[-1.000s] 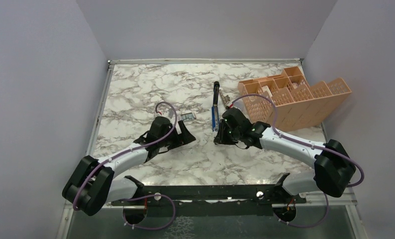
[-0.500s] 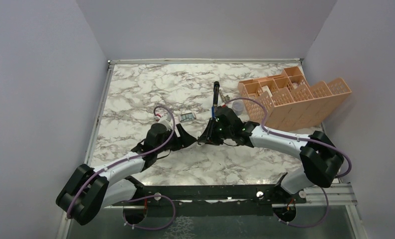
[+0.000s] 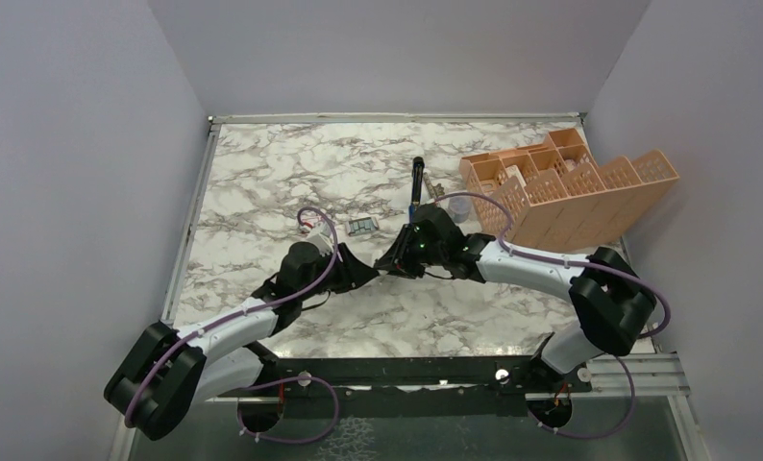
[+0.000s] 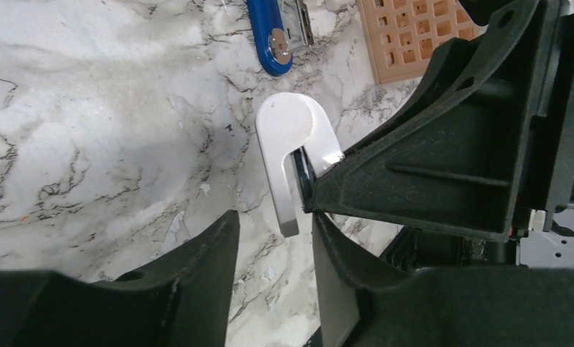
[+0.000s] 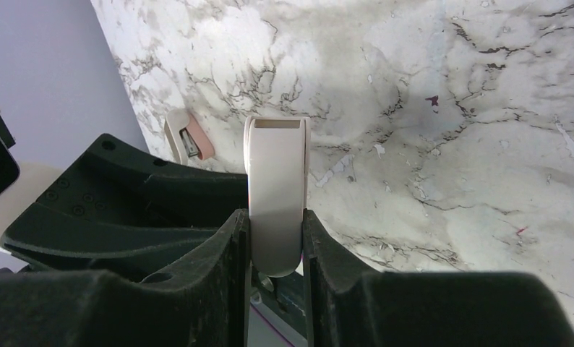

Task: Load the staples into the stapler

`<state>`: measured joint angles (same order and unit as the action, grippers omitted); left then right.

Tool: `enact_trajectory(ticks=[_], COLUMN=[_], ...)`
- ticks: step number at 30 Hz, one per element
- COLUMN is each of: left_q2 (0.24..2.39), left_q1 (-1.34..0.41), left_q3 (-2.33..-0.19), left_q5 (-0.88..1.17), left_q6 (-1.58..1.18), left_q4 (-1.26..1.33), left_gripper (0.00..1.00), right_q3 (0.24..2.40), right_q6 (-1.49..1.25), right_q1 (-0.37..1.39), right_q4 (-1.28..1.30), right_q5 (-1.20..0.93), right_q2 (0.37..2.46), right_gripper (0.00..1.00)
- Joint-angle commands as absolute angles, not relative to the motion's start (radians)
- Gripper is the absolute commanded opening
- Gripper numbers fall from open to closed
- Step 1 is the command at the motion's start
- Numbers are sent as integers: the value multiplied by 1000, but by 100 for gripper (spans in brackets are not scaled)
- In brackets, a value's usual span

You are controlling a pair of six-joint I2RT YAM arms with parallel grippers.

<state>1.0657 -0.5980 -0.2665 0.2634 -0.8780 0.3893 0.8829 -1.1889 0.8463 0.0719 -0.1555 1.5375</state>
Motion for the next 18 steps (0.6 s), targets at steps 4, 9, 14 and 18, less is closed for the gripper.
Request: enact_trajectory(ticks=[4, 9, 14, 18], left_q2=[1087, 1100, 1091, 1089], left_q1=[-604, -606, -606, -605], left_q3=[-276, -273, -262, -283], left_q5=[295, 310, 296, 253], left_q6=[-843, -822, -799, -761], left_q4=[445, 443, 430, 360], left_gripper=[24, 1, 0, 0], right_q3=[917, 937, 932, 948], right_q6=[-1202, -1152, -1127, -1091], right_q1=[857, 853, 822, 786], right_q4=[36, 105, 135, 168], right_q5=[-206, -179, -196, -209], right_q2=[1540, 1526, 1507, 1488], right_gripper=[12, 11, 11, 11])
